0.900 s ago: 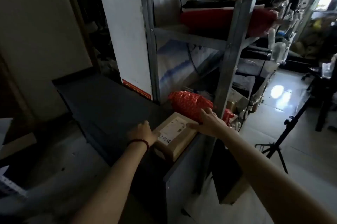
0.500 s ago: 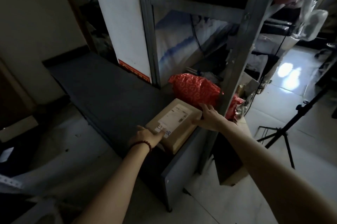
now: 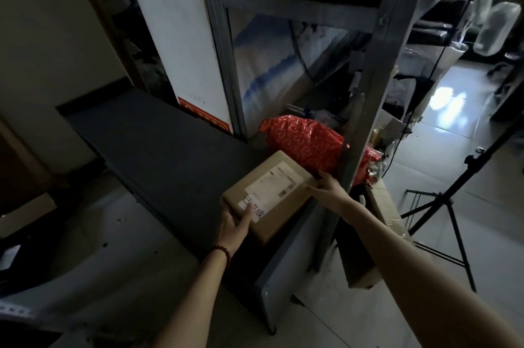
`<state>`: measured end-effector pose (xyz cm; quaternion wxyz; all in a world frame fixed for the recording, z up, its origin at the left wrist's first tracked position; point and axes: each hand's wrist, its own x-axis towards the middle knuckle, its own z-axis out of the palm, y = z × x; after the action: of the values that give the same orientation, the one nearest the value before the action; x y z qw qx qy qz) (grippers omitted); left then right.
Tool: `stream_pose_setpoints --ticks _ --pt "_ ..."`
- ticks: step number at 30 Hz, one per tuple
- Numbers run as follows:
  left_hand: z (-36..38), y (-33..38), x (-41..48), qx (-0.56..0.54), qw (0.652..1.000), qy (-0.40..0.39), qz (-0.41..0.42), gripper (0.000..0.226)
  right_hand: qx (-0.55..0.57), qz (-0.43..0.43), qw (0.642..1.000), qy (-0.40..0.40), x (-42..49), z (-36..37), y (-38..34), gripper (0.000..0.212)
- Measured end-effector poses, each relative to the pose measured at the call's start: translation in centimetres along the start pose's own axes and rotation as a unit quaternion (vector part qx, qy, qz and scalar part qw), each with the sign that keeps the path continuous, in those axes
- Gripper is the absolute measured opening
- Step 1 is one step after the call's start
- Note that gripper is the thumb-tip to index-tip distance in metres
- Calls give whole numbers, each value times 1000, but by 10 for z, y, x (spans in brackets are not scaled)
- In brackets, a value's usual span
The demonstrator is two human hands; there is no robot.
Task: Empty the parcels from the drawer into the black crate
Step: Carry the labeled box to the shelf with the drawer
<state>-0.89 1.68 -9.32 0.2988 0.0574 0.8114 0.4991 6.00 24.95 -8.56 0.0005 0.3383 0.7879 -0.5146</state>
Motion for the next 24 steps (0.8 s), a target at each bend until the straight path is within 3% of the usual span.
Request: stream_pose_setpoints --ticks 5,8,12,17,24 --pt "-10 33 3 -99 988 56 108 82 120 -27 992 32 -8 -1 -13 59" --pt "-18 46 -7 -117 982 40 142 72 134 -43 989 40 -29 -17 -24 50" --pt "-18 60 -23 -146 979 -24 141 89 180 -37 981 67 -60 -38 -21 40" --pt "6 78 -50 -132 977 -96 138 54 286 16 957 36 -112 -63 2 78" --pt "66 91 -92 -70 969 -192 140 54 319 44 941 105 -204 -93 51 78"
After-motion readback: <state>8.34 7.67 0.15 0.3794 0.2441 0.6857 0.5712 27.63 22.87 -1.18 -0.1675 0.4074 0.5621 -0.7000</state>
